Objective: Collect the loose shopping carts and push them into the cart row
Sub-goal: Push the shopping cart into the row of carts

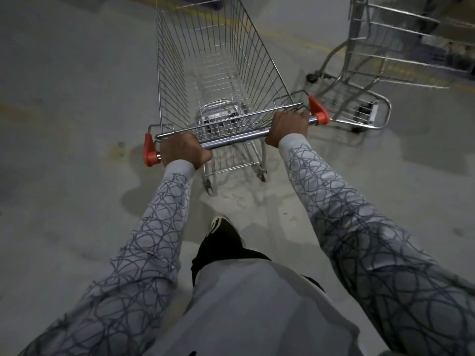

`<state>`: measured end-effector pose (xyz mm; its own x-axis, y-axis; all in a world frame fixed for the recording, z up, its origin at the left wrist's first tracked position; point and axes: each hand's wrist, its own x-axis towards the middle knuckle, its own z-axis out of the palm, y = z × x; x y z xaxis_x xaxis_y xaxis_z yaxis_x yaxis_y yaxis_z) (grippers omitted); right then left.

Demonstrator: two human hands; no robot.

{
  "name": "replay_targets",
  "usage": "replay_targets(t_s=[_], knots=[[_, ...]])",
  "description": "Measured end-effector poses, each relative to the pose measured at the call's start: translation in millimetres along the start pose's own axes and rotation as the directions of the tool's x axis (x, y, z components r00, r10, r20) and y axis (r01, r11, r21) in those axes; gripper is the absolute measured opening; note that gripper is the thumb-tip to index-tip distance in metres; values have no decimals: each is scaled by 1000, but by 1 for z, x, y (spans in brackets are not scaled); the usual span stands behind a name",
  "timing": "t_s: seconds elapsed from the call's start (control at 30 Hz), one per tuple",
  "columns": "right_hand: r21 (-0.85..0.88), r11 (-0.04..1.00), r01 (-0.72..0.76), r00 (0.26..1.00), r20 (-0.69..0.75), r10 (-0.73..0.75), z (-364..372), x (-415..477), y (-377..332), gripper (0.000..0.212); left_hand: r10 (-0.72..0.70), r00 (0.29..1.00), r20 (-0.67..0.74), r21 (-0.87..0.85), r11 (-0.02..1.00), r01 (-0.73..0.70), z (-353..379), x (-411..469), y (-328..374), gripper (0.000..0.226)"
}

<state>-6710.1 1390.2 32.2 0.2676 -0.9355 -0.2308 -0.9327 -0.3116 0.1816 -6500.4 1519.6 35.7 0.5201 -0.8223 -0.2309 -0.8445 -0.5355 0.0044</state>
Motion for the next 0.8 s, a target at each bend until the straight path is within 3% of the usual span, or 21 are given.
replay_targets(t_s=[0.17, 0.37, 0.8], knots=[[-25, 1000, -18, 1000, 17, 19, -28, 79, -32, 40, 27, 1000, 4, 2, 1000, -27, -26, 76, -10, 24], [-45, 997, -65, 995, 72, 68, -59, 156, -74, 41, 40, 999, -8, 39, 998, -40, -49, 159, -25, 34], [-26, 1000, 17, 1000, -26, -17, -110, 375, -144, 34, -15, 997, -81, 45, 999, 19, -80, 384, -44, 37]])
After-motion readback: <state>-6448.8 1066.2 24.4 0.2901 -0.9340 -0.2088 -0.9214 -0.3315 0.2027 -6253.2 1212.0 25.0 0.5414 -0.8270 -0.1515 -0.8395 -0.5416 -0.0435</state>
